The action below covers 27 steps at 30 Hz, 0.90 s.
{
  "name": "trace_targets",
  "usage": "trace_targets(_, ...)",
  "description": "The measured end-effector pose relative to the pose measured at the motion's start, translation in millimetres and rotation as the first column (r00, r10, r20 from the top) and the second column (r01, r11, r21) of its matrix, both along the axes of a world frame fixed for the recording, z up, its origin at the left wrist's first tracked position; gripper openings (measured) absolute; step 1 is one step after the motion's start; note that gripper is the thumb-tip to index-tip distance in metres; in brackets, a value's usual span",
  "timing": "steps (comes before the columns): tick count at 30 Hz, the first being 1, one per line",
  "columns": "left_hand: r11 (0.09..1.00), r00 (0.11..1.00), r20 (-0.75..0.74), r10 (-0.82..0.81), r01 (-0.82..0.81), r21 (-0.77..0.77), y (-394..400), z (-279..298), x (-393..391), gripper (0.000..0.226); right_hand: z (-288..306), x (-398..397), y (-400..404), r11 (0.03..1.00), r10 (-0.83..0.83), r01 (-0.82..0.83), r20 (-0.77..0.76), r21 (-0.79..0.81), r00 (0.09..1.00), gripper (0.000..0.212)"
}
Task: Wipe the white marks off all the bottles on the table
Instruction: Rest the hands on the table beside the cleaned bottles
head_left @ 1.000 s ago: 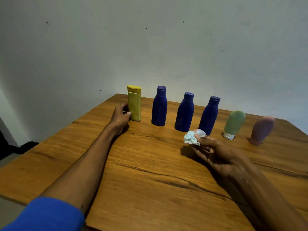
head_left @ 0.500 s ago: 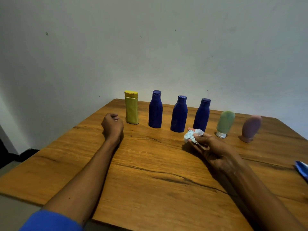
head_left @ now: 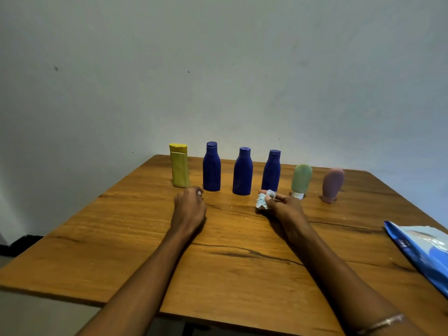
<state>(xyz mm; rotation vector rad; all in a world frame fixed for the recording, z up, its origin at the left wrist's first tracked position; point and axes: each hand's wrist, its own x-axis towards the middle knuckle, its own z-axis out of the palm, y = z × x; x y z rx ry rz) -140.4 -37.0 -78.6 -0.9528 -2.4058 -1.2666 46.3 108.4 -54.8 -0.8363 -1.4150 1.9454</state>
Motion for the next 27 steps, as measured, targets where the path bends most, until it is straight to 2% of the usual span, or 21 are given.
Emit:
trace_targets(3,0.995,0.995,-0.064,-0.078,0.073,-0.074,7,-5,22,0.024,-10,3,5,0.98,0.008,-0.011,0.016,0.197,1.0,0.025)
trace_targets(8,0.967,0.965,-0.179,-0.192,0.155,-0.201,9,1,63,0.03,-23,19,6,0.94,-0.093,0.096,-0.024,0.328,0.995,0.028)
trace_targets(13,0.943,0.957,-0.15,-0.248,0.202,-0.266,6,5,89,0.031,-24,34,-12,0.755,-0.293,0.21,0.033,0.621,0.956,0.029)
trace_targets(18,0.918,0.95,-0.127,-0.285,0.233,-0.321,-2,10,104,0.035,-27,44,-18,0.528,-0.398,0.151,0.086,0.836,0.913,0.036)
trace_targets(25,0.88,0.946,-0.084,-0.314,0.256,-0.4,-6,13,108,0.044,-28,47,-26,0.343,-0.443,-0.036,0.195,0.939,0.875,0.045)
trace_targets(27,0.865,0.946,-0.065,-0.318,0.262,-0.428,-7,14,109,0.048,-28,47,-29,0.316,-0.457,-0.075,0.221,0.946,0.861,0.046)
